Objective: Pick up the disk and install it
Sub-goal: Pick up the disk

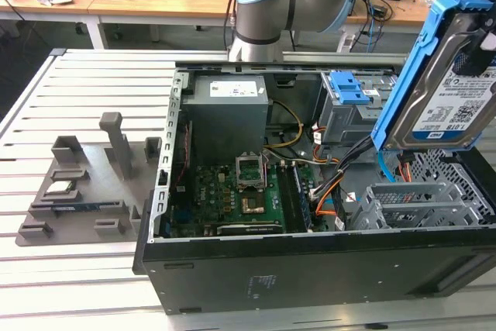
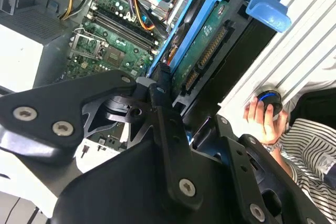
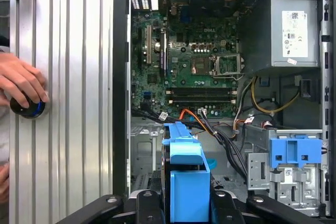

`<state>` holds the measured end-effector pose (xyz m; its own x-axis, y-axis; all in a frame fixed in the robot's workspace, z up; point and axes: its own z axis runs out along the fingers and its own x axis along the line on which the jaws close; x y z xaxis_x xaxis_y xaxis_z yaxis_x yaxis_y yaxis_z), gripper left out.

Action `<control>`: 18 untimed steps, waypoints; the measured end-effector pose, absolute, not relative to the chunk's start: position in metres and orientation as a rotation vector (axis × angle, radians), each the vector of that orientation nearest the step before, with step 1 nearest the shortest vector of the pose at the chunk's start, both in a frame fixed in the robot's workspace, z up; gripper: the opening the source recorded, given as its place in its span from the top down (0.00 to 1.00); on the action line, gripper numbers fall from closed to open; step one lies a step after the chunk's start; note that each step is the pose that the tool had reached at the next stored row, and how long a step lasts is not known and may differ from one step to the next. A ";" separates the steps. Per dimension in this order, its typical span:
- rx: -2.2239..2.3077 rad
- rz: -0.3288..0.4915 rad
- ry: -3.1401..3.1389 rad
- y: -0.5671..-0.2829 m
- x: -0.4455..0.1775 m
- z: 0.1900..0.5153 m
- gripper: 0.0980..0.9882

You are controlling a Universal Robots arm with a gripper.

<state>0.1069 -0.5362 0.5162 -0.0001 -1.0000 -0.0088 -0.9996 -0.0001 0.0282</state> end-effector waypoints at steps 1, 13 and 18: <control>2.214 -0.046 -2.214 -0.537 0.107 0.516 0.70; 2.218 -0.069 -2.218 -0.540 0.131 0.509 0.70; 2.218 -0.070 -2.217 -0.540 0.134 0.506 0.70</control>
